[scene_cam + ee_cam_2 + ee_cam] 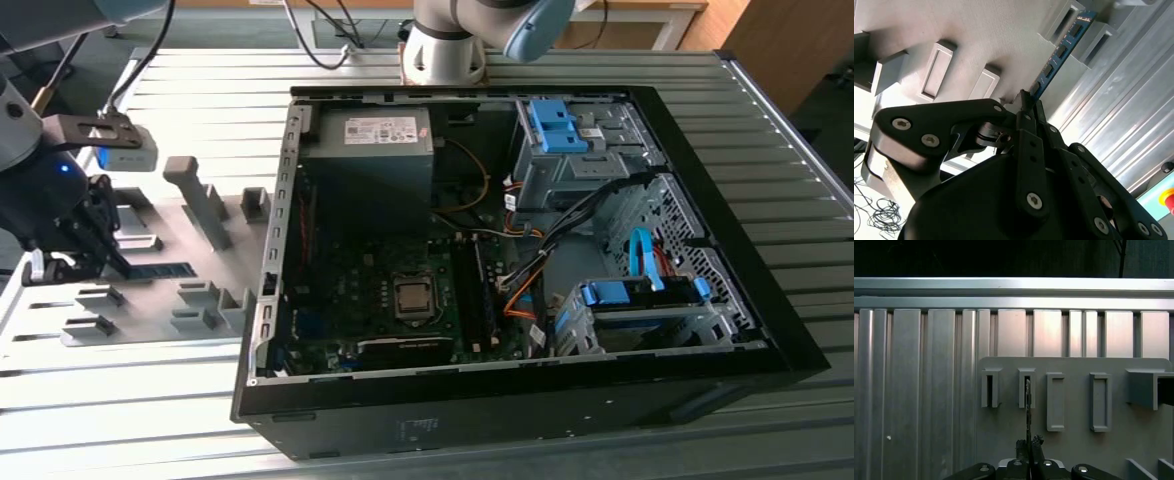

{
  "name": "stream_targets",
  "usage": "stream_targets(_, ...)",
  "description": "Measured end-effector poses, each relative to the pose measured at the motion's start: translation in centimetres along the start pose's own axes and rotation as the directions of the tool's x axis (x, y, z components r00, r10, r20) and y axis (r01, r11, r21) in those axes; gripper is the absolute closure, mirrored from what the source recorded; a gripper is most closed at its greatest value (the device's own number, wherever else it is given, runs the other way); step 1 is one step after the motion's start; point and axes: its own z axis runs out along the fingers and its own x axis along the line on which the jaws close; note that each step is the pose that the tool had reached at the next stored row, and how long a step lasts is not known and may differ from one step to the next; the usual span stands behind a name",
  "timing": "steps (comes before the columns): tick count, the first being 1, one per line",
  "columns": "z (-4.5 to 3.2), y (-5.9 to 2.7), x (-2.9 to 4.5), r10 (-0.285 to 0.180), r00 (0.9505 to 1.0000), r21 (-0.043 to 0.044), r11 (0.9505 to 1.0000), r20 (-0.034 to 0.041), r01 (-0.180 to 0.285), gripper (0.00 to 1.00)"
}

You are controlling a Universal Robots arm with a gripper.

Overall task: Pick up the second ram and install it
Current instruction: 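Pick up the second ram and move it above second insertion slot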

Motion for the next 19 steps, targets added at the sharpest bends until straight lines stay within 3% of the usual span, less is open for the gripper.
stream_targets(19,-1.26,0.00,0.01,0.000,1.0000,-0.0001,1.0000,-0.0001,0.000,0.86)
